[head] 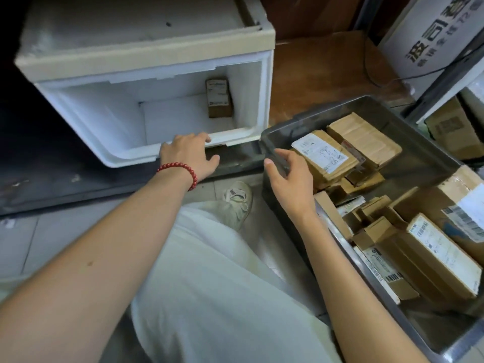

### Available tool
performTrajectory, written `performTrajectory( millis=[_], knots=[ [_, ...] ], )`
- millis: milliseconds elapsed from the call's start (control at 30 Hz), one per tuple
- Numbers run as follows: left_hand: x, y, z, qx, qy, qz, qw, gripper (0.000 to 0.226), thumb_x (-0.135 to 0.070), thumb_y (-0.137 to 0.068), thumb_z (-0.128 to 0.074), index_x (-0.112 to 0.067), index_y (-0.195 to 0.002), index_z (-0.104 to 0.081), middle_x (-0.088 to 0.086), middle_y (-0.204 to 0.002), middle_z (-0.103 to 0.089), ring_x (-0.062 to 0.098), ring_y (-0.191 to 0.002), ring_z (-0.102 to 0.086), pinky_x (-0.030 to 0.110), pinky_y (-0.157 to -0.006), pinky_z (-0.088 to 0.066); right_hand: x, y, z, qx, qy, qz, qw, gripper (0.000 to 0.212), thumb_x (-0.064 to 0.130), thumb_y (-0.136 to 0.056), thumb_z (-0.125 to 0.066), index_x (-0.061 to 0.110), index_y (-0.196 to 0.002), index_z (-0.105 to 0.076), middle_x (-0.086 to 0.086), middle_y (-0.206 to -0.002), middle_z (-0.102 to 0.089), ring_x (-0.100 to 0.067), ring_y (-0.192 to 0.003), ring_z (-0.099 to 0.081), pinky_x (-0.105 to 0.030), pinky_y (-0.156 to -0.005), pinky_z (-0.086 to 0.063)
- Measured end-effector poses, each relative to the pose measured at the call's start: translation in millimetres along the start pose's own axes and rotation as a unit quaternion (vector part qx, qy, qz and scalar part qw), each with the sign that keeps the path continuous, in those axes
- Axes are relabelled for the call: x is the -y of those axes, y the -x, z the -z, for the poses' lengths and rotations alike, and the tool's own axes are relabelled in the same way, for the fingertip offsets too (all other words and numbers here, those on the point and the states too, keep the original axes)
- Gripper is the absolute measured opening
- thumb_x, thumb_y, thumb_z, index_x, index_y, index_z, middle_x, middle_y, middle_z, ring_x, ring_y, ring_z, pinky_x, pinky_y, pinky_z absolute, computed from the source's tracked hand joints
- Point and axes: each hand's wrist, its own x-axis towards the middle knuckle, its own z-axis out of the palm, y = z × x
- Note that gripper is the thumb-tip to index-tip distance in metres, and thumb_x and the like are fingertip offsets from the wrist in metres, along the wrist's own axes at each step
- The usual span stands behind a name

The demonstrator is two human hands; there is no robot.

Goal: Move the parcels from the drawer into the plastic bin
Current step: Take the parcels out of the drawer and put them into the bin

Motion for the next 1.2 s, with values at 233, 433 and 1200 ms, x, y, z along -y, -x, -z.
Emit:
performTrajectory(
  millis=[233,433,1200],
  knots=[
    [75.5,42.7,-31.4,0.008,0.005,0.086,0.996,0.049,-0.048,-0.088,-0.052,-0.029,-0.133,-0.046,-0.002,-0.127,-0.058,0.025,-0.120,-0.048,0.041,-0.090,-0.040,22.9,-33.2,-54.6,0.062,0.047,0.065,0.995,0.044,0.035,-0.094,-0.059,0.015,-0.133,-0.052,-0.005,-0.135,-0.051,-0.018,-0.128,-0.043,-0.025,-0.104,-0.031],
    [95.3,-2.1,-22.6,-0.079,0.001,0.102,0.992,0.050,-0.048,-0.088,-0.053,-0.025,-0.132,-0.048,0.004,-0.125,-0.059,0.031,-0.113,-0.052,0.042,-0.084,-0.040,34.8,-97.5,-110.3,0.118,0.142,0.098,0.978,0.057,0.044,-0.094,-0.056,0.012,-0.140,-0.044,-0.009,-0.143,-0.041,-0.024,-0.132,-0.039,-0.034,-0.107,-0.034],
    [135.6,-194.9,-99.1,-0.024,0.020,0.045,0.998,0.053,-0.044,-0.092,-0.048,-0.023,-0.140,-0.038,0.008,-0.133,-0.053,0.030,-0.120,-0.048,0.043,-0.094,-0.037,-13.3,-328.5,-251.9,0.211,0.398,0.074,0.890,0.080,0.058,-0.083,-0.062,0.037,-0.150,-0.024,-0.005,-0.161,0.004,-0.039,-0.146,-0.004,-0.050,-0.115,-0.024]
  ],
)
